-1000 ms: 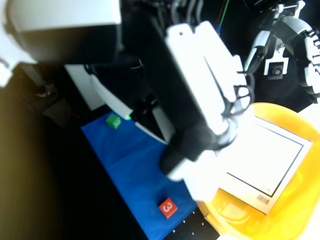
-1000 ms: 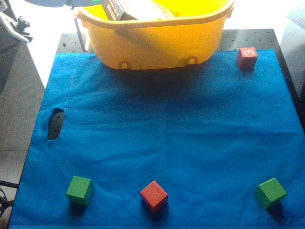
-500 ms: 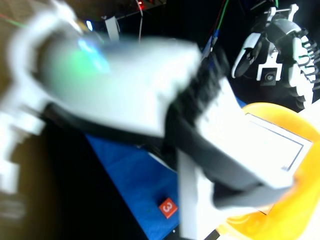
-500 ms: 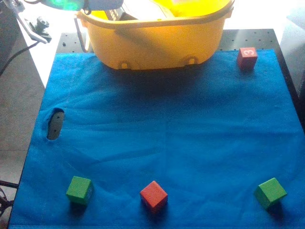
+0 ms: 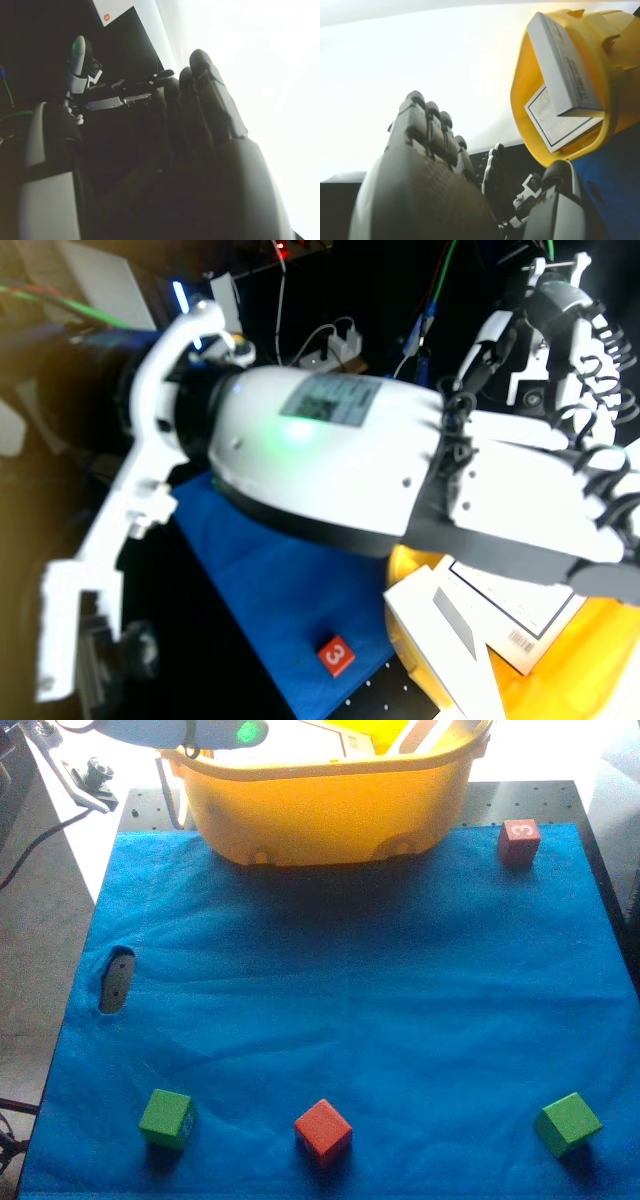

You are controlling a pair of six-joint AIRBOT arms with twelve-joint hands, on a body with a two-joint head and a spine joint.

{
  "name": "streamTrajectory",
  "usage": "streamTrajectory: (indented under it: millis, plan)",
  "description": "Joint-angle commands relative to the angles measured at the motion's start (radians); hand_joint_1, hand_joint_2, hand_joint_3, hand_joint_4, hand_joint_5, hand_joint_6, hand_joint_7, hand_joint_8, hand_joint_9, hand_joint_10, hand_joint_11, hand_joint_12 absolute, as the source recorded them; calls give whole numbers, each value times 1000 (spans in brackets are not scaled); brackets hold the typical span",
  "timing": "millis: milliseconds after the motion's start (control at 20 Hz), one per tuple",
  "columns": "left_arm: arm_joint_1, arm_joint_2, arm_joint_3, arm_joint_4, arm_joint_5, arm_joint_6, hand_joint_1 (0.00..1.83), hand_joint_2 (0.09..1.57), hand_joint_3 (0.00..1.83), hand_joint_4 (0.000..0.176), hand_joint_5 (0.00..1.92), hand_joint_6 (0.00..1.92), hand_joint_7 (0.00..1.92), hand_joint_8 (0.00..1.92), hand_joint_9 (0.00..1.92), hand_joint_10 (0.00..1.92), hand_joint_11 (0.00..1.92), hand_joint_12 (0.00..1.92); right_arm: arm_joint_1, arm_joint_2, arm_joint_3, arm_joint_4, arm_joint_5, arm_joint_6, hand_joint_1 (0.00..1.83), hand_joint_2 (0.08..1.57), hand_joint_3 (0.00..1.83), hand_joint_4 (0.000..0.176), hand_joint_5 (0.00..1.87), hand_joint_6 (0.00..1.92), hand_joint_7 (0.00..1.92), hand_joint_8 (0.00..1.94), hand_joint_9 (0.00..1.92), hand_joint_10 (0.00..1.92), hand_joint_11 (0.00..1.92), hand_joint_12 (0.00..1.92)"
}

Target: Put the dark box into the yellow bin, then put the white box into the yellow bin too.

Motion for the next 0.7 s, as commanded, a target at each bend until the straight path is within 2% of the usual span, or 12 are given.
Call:
streamTrajectory:
  millis: [0,250,400,450,500,550,600,650]
  plan:
    - [-12,-2,-1,-59,-103,-13,1002,942,0,0,411,1,410,7,382,8,392,12,9,4,-1,7,121,-5,703,779,0,176,0,0,19,0,2,1,0,0]
    - [14,0,11,-91,-105,-17,989,950,1,0,399,0,408,3,383,4,394,10,9,40,-43,7,122,-5,704,766,0,176,0,0,36,7,14,2,0,0]
    - [50,15,19,-157,-116,-13,942,964,5,0,386,0,374,0,355,1,361,1,10,78,-77,7,140,-5,710,760,0,176,0,0,76,18,5,2,0,0]
    - [77,18,19,-215,-135,10,915,940,0,22,354,0,341,0,311,0,314,0,10,101,-89,8,164,-5,746,759,0,176,0,0,94,19,0,0,0,0]
    - [88,18,20,-237,-147,15,915,940,0,22,354,0,341,0,311,0,314,0,10,111,-95,9,173,-5,746,759,0,176,0,0,94,19,0,0,0,0]
    - [103,18,24,-272,-166,15,941,916,0,51,295,0,301,0,251,0,253,0,10,125,-104,14,181,-5,749,726,0,176,0,0,99,15,0,0,0,0]
    - [114,21,24,-291,-178,15,941,916,0,51,295,0,301,0,251,0,253,0,10,136,-111,19,182,-5,749,726,0,176,0,0,99,15,0,0,0,0]
    - [121,29,21,-309,-193,16,921,933,0,68,225,0,215,0,196,0,203,0,10,159,-129,21,184,-5,700,732,0,176,0,0,98,9,17,6,0,0]
